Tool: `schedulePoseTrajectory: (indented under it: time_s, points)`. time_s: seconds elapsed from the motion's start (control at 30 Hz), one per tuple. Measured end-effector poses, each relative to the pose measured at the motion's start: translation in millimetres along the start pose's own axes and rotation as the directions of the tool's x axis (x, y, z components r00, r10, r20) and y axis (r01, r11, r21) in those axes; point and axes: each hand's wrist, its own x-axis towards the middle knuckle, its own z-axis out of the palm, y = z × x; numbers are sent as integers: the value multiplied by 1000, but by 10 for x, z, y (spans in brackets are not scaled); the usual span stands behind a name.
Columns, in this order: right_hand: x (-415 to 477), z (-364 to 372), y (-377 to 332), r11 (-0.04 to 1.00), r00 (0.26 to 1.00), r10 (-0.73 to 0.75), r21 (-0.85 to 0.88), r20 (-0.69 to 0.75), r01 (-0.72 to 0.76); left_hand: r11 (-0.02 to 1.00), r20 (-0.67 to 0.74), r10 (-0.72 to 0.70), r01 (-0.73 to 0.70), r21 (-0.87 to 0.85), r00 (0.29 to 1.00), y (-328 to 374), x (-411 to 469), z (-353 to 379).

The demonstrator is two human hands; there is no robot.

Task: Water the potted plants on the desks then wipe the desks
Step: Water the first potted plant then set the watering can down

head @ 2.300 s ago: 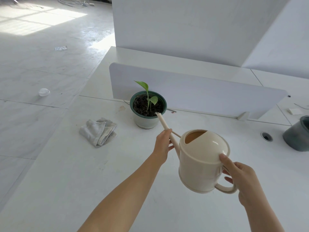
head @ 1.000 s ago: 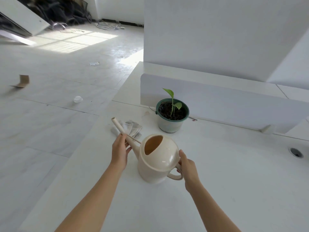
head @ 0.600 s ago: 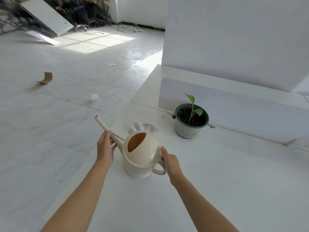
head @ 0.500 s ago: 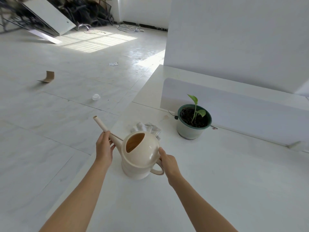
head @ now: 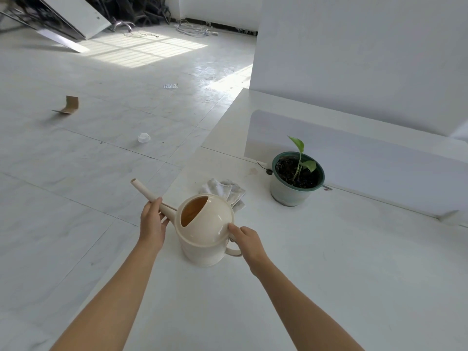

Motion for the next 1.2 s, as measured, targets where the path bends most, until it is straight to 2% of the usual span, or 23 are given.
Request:
schedulePoseTrajectory:
  time_s: [0.1, 0.17, 0.3, 0.37, 0.43, 0.53, 0.7, 0.87, 1.0, 1.2]
  points:
    - [20, -4, 7, 1000, 1000, -22, -10, 4, 22, 999, -12, -15, 15, 29, 1000, 1, -13, -38]
    - [25, -20, 0, 1000, 1000, -25, -16, 11, 25, 993, -33, -9, 13, 120, 999, 38, -29, -15]
    - [-2, -158, -28, 998, 999, -28, -58, 24, 30, 933, -131, 128, -75, 352, 983, 195, -204, 150]
    - [-3, -319, -60, 997, 998, -61, -57, -7, 60, 895, -113, 213, -147, 422, 971, 287, -357, 288]
    - [18, -536, -100, 997, 994, -78, -28, -71, 77, 870, -18, 257, -223, 439, 966, 364, -493, 513]
    - [57, -904, -164, 995, 978, -93, 28, -185, 100, 873, 159, 222, -269, 406, 962, 393, -578, 1005]
    - [192, -1524, -139, 986, 927, -68, 114, -369, 118, 900, 317, 112, -231, 371, 942, 168, -585, 1869]
    - [405, -1942, -69, 976, 895, 2, 197, -445, 96, 877, 291, 108, -229, 422, 951, -193, -402, 2465]
    - [666, -2089, -54, 970, 891, 44, 234, -453, 72, 846, 218, 5, -121, 519, 976, -511, -139, 2669]
    - [974, -2046, -78, 955, 914, 0, 270, -406, 120, 946, 257, -98, 9, 324, 961, -806, 137, 2779]
